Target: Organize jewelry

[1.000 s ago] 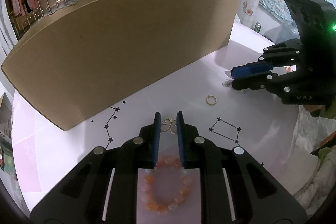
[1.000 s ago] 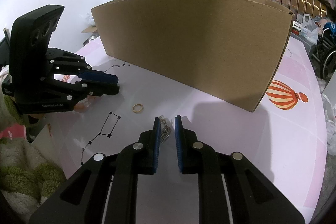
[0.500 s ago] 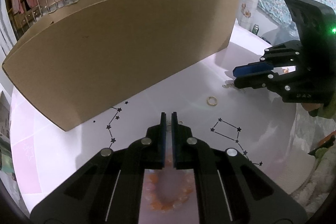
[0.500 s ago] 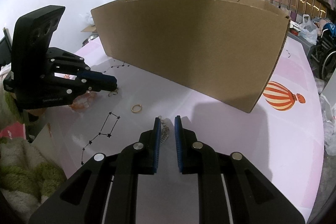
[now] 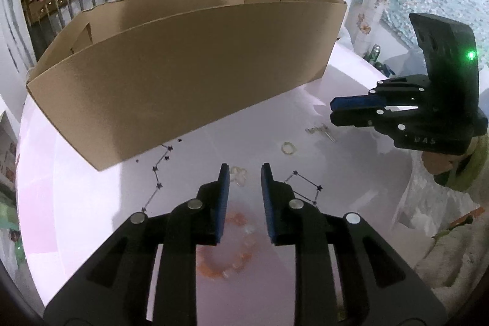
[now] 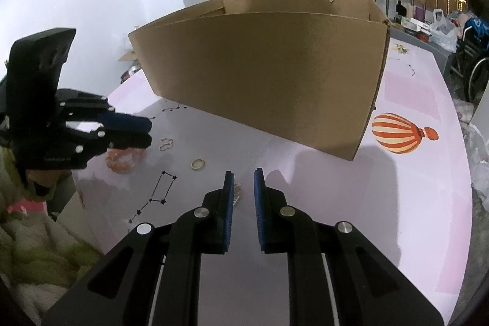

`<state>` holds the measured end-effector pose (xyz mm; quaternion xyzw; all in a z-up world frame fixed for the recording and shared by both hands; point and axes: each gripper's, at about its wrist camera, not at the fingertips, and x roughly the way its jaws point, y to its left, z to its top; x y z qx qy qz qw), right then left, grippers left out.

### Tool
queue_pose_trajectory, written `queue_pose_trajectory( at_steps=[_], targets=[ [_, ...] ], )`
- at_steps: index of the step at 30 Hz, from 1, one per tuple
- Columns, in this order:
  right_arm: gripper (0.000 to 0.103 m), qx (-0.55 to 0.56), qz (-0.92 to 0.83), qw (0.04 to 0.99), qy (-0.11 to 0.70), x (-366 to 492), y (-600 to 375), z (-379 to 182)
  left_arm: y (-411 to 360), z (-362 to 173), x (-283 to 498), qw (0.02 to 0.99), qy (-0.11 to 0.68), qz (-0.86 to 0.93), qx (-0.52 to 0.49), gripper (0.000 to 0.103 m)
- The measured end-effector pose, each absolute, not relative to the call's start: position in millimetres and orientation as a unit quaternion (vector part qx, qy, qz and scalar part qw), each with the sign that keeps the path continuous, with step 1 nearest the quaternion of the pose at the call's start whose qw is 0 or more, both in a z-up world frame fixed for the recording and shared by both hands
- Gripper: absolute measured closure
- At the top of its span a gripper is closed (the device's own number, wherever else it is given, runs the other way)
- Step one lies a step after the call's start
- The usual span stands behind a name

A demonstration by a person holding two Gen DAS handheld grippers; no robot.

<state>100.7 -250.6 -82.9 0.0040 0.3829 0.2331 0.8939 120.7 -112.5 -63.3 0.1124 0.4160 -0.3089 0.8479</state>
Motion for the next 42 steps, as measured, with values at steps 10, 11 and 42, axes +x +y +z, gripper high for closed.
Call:
queue_pose_trajectory(
  at_steps=[10, 11, 42],
  targets=[
    [0.089, 0.04, 0.262, 0.886, 0.38, 104.9, -263.1, -75.9, -115.9, -65.8, 119.3, 0.852, 0.447, -0.258, 0.086, 0.083],
    [0.089, 0.044, 0.263, 0.886, 0.38, 105.5, -264.6, -76.4, -116.7, -67.1, 119.6, 0.852, 0.449, -0.254, 0.085, 0.083],
    [0.089, 0.045, 0.213, 0.896, 0.387, 100.4, -244.6, -73.6, -114.0, -82.0, 131.7, 0.842, 0.424, -0.303, 0.141, 0.072]
  ],
)
